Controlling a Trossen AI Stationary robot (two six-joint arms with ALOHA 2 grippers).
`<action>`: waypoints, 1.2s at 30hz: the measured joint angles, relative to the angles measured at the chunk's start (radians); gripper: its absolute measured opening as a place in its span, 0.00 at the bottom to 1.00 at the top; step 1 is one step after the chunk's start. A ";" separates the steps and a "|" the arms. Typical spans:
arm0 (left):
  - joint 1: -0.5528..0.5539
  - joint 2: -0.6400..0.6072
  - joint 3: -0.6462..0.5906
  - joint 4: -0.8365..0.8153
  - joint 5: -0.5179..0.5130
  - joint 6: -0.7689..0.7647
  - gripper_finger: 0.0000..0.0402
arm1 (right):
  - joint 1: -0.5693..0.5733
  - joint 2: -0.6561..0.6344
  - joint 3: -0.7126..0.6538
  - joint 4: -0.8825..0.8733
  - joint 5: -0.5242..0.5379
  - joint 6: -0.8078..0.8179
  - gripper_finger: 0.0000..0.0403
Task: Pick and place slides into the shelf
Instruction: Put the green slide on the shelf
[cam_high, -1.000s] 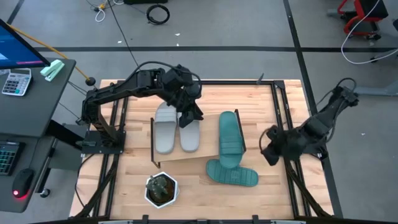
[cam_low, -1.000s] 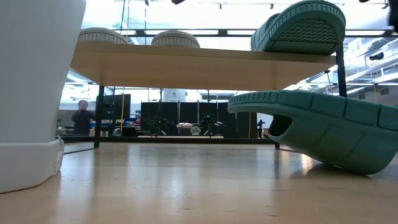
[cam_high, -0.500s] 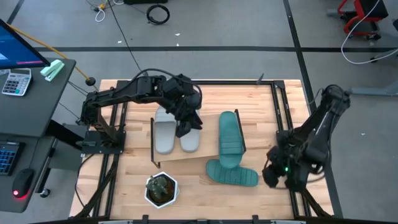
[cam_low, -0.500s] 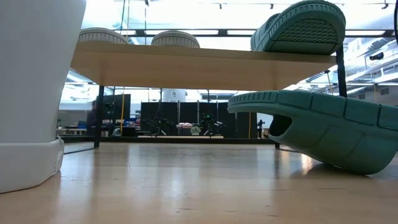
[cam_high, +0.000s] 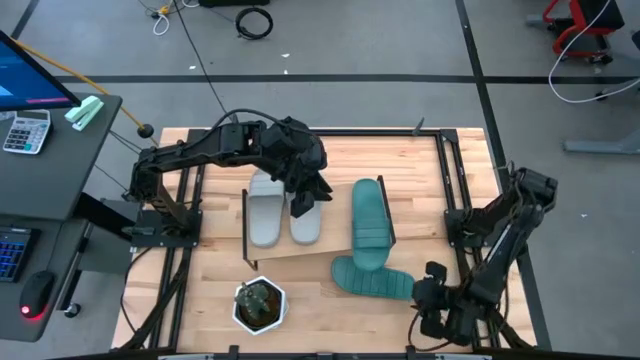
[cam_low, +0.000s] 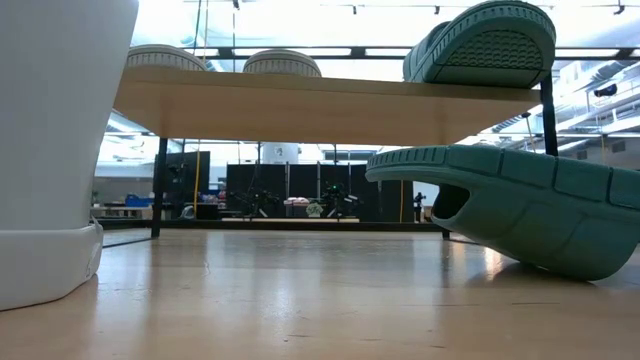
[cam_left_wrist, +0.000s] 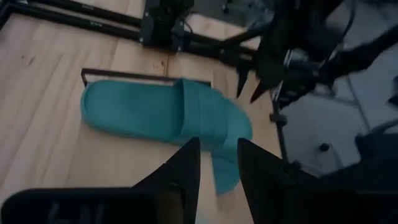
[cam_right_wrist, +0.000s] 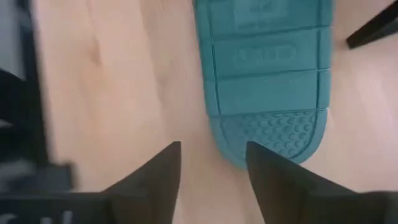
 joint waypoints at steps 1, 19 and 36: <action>0.000 0.000 0.000 0.016 0.000 -0.011 0.27 | 0.000 0.024 0.000 0.000 0.000 -0.033 0.49; -0.025 0.000 0.000 0.050 -0.031 -0.142 0.26 | -0.041 0.143 0.002 -0.013 0.086 -0.307 0.63; -0.039 0.000 0.000 0.050 -0.034 -0.148 0.25 | -0.113 0.127 -0.070 0.138 0.132 -0.343 0.63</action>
